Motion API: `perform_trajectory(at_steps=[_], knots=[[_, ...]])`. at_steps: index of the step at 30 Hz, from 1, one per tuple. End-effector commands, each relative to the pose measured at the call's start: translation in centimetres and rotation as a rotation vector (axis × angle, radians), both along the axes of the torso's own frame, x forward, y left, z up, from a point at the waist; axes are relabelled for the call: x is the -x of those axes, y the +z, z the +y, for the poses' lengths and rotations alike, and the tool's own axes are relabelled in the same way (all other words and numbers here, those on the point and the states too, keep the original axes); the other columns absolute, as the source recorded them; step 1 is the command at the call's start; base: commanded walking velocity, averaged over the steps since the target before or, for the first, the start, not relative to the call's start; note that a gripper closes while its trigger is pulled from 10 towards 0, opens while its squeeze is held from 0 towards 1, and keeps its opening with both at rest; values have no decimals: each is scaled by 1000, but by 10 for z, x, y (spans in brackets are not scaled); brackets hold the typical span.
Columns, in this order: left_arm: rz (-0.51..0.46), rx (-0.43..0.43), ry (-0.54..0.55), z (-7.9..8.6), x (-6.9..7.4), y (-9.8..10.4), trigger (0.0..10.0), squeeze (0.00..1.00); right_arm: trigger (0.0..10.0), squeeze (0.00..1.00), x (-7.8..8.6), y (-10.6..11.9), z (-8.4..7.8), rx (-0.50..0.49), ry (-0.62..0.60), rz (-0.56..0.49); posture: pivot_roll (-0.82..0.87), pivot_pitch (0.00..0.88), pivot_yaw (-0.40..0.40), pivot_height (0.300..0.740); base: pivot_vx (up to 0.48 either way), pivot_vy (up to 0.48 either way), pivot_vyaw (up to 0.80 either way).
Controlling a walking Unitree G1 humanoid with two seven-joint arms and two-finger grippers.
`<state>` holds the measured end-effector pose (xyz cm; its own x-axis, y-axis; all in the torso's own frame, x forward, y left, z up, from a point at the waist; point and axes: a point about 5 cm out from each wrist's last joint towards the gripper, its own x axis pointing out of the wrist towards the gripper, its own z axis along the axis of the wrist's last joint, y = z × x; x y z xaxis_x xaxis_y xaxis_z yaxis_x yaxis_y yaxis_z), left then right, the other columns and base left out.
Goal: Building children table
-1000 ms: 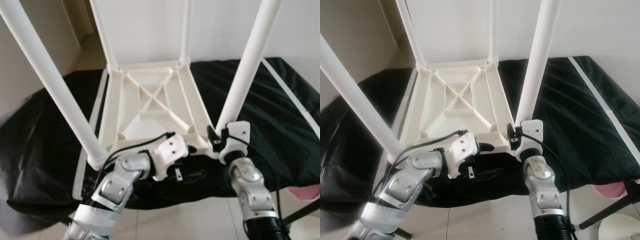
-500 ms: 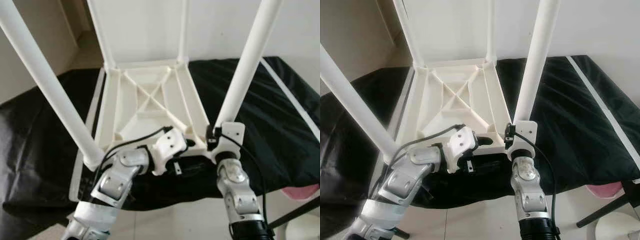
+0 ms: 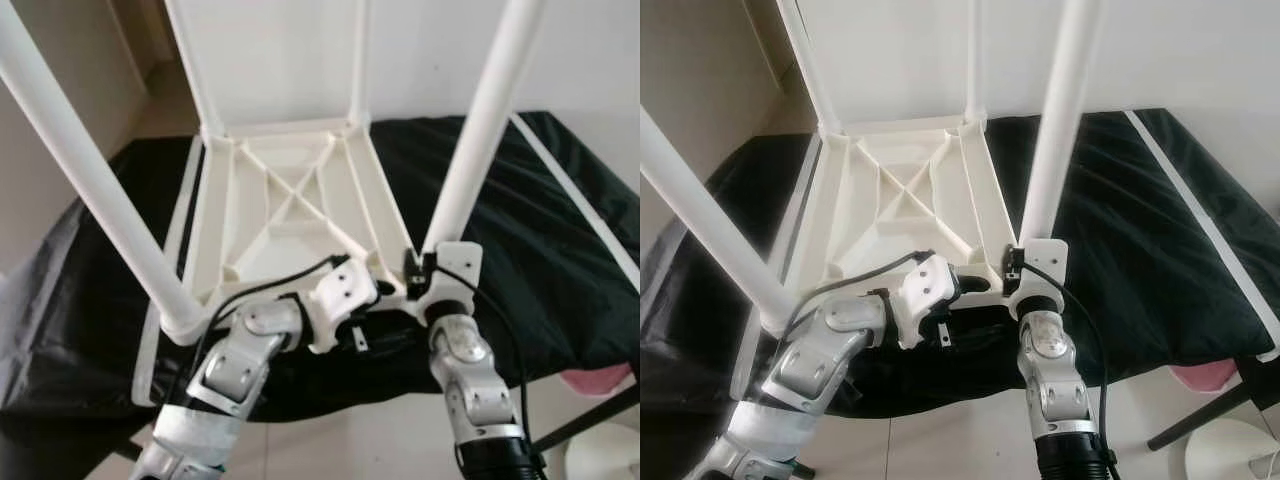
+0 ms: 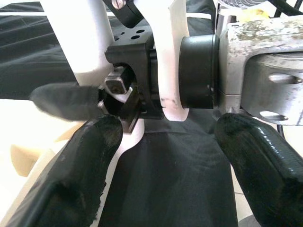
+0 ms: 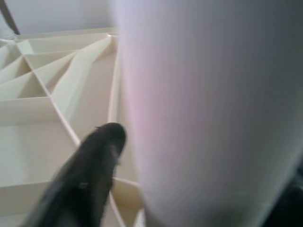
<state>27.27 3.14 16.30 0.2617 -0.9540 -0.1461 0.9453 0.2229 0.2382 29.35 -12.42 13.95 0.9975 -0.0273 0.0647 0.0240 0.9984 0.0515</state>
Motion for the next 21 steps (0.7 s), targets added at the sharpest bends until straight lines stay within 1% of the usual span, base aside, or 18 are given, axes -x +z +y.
perform_trajectory(at_steps=[1, 5, 7, 8, 10, 11, 12, 13, 15, 17, 19, 20, 21], knots=[[-14, 0, 75, 1, -5, -2, 10000, 0, 10000, 1000, 1, -2, 6, -27, 27, 12, -76, 33, 31, 740, 0, 0, 0], [-14, 1, 72, 1, -5, -2, 10000, 0, 10000, 1000, 1, 2, 2, -42, 42, -13, -77, 34, 31, 740, 0, 0, 0], [-14, 2, 72, 0, -5, -1, 10000, 0, 10000, 1000, 1, 4, -3, -54, 85, -25, -80, 34, 32, 740, 0, 0, 0], [-14, 2, 72, 0, -5, -1, 10000, 0, 10000, 1000, 1, 4, -3, -54, 85, -25, -80, 34, 32, 740, 0, 0, 0], [-15, 2, 71, 1, -5, -1, 10000, 0, 10000, 1000, 2, 5, -13, -30, 178, -38, -82, 35, 30, 740, 0, 0, 0], [-16, 2, 75, 2, -6, -1, 10000, 0, 10000, 110, 2, 7, -19, 6, 230, -51, -82, 36, 28, 740, 0, 0, 0], [-18, 1, 79, 4, -7, 0, 10000, 0, 10000, 0, 3, 7, -26, 43, 303, -47, -85, 36, 28, 740, 0, 0, 0], [-18, 1, 79, 4, -7, 0, 10000, 0, 10000, 0, 3, 7, -26, 43, 303, -47, -85, 36, 28, 740, 0, 0, 0], [-19, 0, 84, 5, -8, 0, 10000, 0, 10000, 0, 5, 8, -36, 105, 397, -43, -85, 36, 26, 740, 0, 0, 0], [-18, 0, 84, 5, -8, -1, 10000, 0, 10000, 0, 4, 9, -41, 150, 451, -47, -86, 37, 26, 740, 0, 0, 0], [-17, 0, 82, 5, -7, -1, 10000, 0, 10000, 0, 3, 11, -44, 169, 489, -45, -85, 37, 25, 740, 0, 0, 0], [-17, 0, 82, 5, -7, -1, 10000, 0, 10000, 0, 3, 11, -44, 169, 489, -45, -85, 37, 25, 740, 0, 0, 0], [-17, 0, 81, 4, -7, -1, 10000, 0, 10000, 0, 2, 11, -45, 180, 521, -40, -81, 39, 23, 740, 0, 0, 0]])
